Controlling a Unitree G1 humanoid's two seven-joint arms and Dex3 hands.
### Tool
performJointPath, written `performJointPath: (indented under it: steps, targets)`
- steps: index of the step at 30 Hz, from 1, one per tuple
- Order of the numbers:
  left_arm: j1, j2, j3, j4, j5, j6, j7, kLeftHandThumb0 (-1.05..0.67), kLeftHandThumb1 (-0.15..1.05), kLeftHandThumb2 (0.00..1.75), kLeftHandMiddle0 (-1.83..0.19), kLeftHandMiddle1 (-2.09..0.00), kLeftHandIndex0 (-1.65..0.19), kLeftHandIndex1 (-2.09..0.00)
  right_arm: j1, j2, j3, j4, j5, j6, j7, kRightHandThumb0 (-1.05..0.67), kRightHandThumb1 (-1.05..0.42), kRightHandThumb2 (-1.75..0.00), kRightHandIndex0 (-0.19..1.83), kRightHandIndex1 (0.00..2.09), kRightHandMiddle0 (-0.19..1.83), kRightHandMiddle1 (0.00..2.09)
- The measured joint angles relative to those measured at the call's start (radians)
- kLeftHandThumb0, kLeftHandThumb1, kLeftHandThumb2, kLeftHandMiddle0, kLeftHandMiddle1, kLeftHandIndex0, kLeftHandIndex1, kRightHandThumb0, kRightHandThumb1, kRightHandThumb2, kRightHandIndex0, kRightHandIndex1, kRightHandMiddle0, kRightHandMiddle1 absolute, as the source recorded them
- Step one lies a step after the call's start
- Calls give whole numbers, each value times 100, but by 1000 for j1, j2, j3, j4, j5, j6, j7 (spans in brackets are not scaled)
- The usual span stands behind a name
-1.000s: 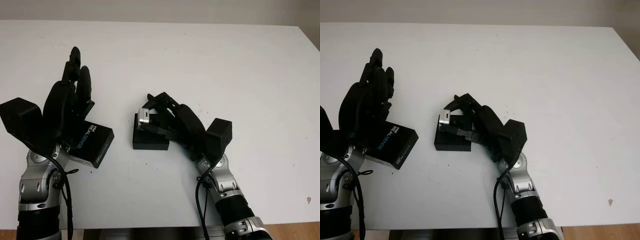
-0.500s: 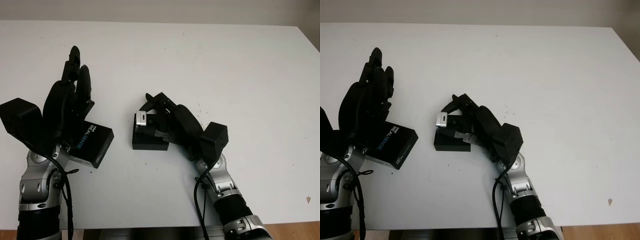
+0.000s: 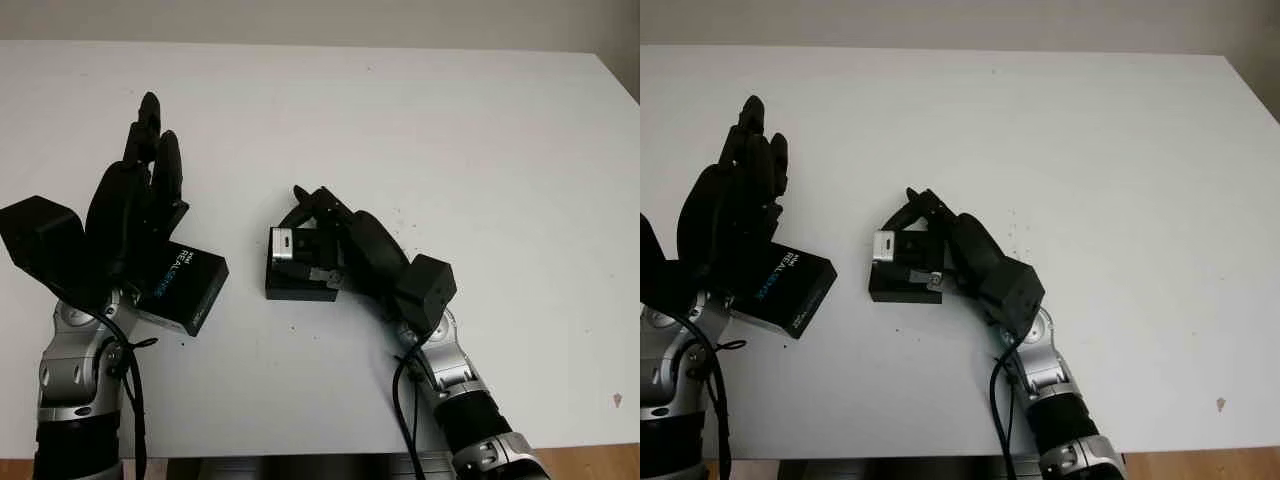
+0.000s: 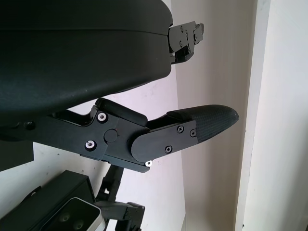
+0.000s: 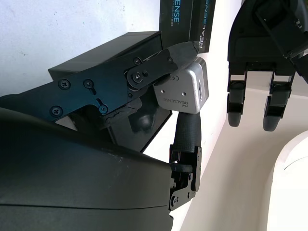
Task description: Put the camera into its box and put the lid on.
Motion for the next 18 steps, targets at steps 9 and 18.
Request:
performJointPath:
  steps: [9, 18]
  targets:
    - [0, 0, 0, -6, 0, 19, 5, -72, 105, 66, 19, 0, 19, 0, 18, -16, 9, -38, -41, -5, -44, -45, -104, -5, 10, 6, 19, 183]
    - [1, 0, 1, -8, 0, 23, 4, -71, 105, 67, 19, 0, 19, 0, 39, -34, 16, -83, -57, 8, -58, -44, -104, -5, 9, 5, 16, 180]
